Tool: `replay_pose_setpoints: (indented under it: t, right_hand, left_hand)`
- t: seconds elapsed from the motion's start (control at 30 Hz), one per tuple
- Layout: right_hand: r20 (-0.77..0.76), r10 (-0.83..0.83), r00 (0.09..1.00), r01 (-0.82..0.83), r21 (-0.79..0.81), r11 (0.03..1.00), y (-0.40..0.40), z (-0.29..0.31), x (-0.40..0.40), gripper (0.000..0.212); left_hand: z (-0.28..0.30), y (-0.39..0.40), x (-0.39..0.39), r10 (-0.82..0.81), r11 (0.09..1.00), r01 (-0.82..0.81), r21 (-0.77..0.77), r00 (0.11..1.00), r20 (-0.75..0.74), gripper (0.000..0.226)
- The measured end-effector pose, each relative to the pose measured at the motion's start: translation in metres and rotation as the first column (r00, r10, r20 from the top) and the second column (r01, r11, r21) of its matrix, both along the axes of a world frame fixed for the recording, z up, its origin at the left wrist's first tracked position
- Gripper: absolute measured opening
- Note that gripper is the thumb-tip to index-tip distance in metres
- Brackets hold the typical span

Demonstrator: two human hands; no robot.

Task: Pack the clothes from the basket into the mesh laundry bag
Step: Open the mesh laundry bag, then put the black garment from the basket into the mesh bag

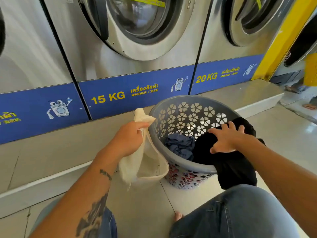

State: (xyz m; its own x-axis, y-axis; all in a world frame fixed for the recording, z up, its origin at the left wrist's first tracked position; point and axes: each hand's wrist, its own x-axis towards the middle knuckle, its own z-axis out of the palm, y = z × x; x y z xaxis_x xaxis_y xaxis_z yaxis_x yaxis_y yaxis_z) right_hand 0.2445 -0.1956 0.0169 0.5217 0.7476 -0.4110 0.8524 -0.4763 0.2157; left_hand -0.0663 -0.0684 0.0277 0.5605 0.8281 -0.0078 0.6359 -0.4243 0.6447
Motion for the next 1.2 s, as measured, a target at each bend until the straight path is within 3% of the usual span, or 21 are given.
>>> replay_pose_setpoints:
  t: [0.1,0.23,0.4,0.47,0.57,0.7,0.8,0.9,1.07,1.2]
  right_hand:
    - [0.030,-0.041,0.999,0.044,-0.107,0.993,-0.020,-0.013,0.009,0.084]
    - [0.040,0.020,0.999,-0.017,-0.055,0.998,-0.023,-0.013,0.003,0.063]
    - [-0.131,0.099,0.986,-0.060,0.278,0.959,-0.018,0.001,-0.009,0.051]
    - [-0.192,0.170,0.967,-0.070,0.441,0.895,-0.013,0.009,-0.014,0.042]
    - [-0.257,0.284,0.924,-0.062,0.632,0.773,0.001,0.031,-0.037,0.048]
    - [-0.361,0.395,0.844,0.037,0.776,0.630,0.019,0.059,-0.083,0.047]
    - [-0.541,0.396,0.742,0.189,0.736,0.650,0.027,0.048,-0.109,0.042]
    - [-0.639,0.363,0.678,0.181,0.624,0.760,0.030,0.020,-0.126,0.050]
    - [-0.567,0.340,0.750,-0.056,0.458,0.887,0.025,-0.013,-0.136,0.068]
    - [-0.589,0.400,0.702,-0.057,0.514,0.856,0.026,-0.023,-0.133,0.068]
  left_hand:
    - [-0.006,-0.005,0.005,-0.007,1.000,0.006,-0.007,0.999,-0.036,0.050]
    - [-0.010,-0.014,0.004,-0.008,1.000,0.008,0.002,0.998,-0.057,0.060]
    - [-0.012,-0.017,-0.007,0.029,0.998,-0.029,0.056,1.000,0.006,0.061]
    - [-0.011,-0.017,-0.011,0.048,0.994,-0.051,0.093,0.998,0.038,0.058]
    - [-0.008,-0.016,-0.014,0.084,0.988,-0.096,0.121,0.992,0.098,0.051]
    - [-0.006,-0.014,-0.018,0.129,0.982,-0.151,0.116,0.975,0.179,0.047]
    - [-0.006,-0.010,-0.028,0.171,0.973,-0.198,0.121,0.964,0.205,0.047]
    - [-0.008,-0.008,-0.040,0.210,0.964,-0.239,0.119,0.954,0.212,0.046]
    - [-0.013,-0.005,-0.056,0.217,0.969,-0.233,0.077,0.960,0.175,0.045]
    - [-0.016,-0.005,-0.060,0.200,0.976,-0.210,0.059,0.969,0.146,0.047]
